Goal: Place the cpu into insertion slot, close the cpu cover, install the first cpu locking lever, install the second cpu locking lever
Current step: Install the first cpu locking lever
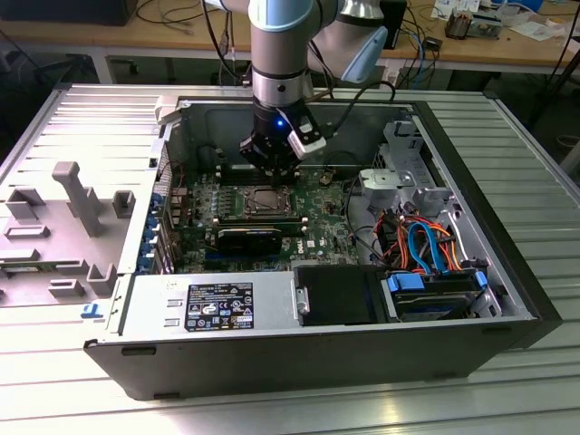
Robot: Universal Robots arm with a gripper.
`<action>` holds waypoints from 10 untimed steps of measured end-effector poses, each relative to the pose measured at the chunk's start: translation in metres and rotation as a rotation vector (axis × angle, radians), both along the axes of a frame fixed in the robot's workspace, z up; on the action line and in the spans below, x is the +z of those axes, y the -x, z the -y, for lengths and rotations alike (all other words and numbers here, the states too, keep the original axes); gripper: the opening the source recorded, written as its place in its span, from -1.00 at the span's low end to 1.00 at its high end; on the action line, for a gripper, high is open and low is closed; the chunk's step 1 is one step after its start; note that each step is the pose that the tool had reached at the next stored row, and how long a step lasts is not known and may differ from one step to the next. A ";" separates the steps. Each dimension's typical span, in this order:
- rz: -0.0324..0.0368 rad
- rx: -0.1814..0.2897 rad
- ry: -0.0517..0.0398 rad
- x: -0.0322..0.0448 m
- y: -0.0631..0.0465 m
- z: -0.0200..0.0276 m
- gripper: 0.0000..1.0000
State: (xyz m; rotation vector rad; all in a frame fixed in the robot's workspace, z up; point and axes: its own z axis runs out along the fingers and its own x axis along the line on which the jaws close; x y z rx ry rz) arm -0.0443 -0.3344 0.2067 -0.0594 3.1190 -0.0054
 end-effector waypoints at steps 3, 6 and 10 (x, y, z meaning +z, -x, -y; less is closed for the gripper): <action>0.0000 0.000 0.0015 0.0021 0.000 0.0000 -0.79; 0.0000 0.000 0.0039 0.0027 0.000 0.0008 -0.79; 0.0000 0.000 0.0038 0.0027 0.000 0.0048 -0.79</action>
